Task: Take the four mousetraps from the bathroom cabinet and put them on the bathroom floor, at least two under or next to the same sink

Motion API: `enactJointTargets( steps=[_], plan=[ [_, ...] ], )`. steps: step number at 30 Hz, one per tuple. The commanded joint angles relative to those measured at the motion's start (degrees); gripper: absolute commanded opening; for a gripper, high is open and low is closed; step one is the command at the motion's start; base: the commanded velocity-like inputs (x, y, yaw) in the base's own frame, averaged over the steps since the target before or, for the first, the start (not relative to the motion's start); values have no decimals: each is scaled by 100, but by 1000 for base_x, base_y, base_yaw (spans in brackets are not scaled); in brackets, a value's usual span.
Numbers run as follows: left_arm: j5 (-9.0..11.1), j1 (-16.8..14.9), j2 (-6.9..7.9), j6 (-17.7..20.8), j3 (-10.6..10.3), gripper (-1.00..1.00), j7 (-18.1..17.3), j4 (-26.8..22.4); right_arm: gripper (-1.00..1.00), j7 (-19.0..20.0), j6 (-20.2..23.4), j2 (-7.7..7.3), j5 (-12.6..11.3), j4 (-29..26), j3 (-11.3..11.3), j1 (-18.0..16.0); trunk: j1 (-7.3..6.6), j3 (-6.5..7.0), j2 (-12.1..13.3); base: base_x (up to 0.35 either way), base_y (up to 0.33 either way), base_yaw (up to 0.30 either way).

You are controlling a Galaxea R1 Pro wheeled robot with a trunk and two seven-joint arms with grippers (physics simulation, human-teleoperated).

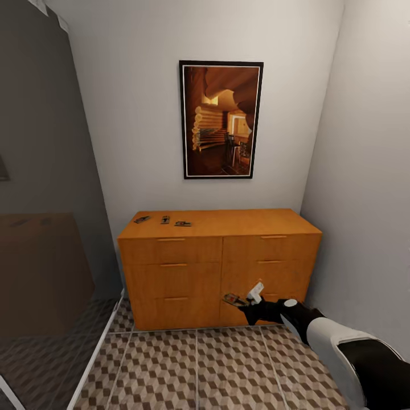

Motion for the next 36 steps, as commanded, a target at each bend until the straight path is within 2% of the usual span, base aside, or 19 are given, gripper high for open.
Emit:
enactJointTargets(
  steps=[1,5,10,17,20,23,29,32,34,36],
  plan=[
    [0,0,-2,0,1,100,1,-3,-100,-39,-170,-1,-20,2,-37,136,0,1,0,0,0,0],
    [0,0,-4,0,5,100,1,-39,-100,-213,-577,6,-20,8,-37,667,0,1,0,0,0,0],
    [0,0,-4,0,3,100,-1,-299,-100,-627,-886,-9,-19,9,-37,1225,0,1,0,0,0,0],
    [0,0,-11,0,11,100,1,-447,-100,-747,-1714,-28,-22,13,-37,1934,0,1,0,0,0,0],
    [3,0,-8,0,11,100,1,-637,-100,-769,-1866,-35,-22,16,-37,2203,0,1,0,0,0,0],
    [4,0,-11,10,15,100,21,-890,-100,-929,-2114,-33,-22,18,-37,2645,0,1,0,0,0,0],
    [8,0,-13,78,19,100,90,-1382,-100,-1352,-2570,40,-22,19,-30,3102,0,1,0,0,0,0],
    [12,-2,-15,327,20,100,216,-1735,-100,-1844,-2711,148,-22,19,-29,3219,0,1,0,0,0,0],
    [14,-1,-17,655,20,100,299,-2044,-100,-2251,-2748,202,-22,18,-29,3250,0,1,0,0,0,0],
    [16,-2,-20,1269,20,100,357,-2611,-100,-2739,-2773,261,-22,23,-28,3269,0,1,0,0,0,0]
  ],
)
